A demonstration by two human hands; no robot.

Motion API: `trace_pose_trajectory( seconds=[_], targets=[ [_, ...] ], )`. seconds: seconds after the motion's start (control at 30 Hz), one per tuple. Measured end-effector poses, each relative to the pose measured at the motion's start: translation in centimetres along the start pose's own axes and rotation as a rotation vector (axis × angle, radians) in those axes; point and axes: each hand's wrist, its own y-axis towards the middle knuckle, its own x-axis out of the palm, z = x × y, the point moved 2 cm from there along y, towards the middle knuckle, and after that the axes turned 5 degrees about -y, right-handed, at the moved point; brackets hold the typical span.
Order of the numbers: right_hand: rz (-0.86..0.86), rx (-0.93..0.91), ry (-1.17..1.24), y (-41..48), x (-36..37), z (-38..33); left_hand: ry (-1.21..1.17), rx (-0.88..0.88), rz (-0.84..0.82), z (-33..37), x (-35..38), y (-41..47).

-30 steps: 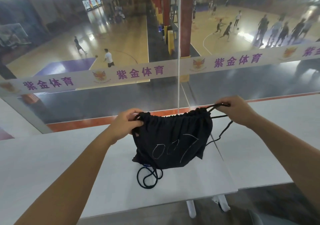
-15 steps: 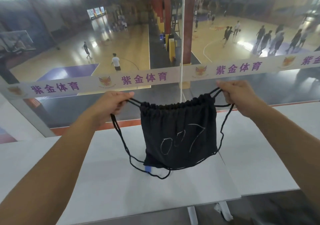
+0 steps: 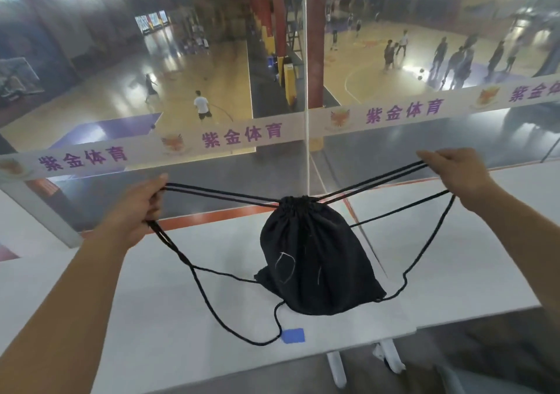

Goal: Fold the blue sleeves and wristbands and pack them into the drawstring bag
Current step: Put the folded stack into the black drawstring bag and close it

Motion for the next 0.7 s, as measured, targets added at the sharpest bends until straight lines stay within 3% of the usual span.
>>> trace_pose_trajectory(
  seconds=[0.2, 0.33, 0.4, 0.47, 0.57, 0.7],
  targets=[
    [-0.061, 0.247, 0.070, -4.7, 3.7, 9.1, -0.039, -0.051, -0.050, -8.3, 1.6, -0.8],
    [-0.565, 0.344, 0.025, -11.0, 8.3, 11.5, 0.213, -0.115, -0.368, -14.7, 4.6, -2.9],
    [-0.728, 0.295, 0.009, -13.7, 11.1, 11.7, 0.277, -0.155, -0.544, -16.9, 7.1, -4.8],
    [-0.653, 0.128, -0.118, -15.1, 13.7, 11.7, 0.230, -0.150, -0.573, -18.4, 9.4, -6.1],
    [-0.469, -0.098, -0.260, -16.0, 16.6, 9.6, 0.167, -0.118, -0.405, -19.4, 10.1, -5.6],
    [-0.370, -0.049, -0.207, -15.9, 18.6, 6.5, 0.160, -0.077, -0.453, -19.8, 9.4, -3.6]
  ],
)
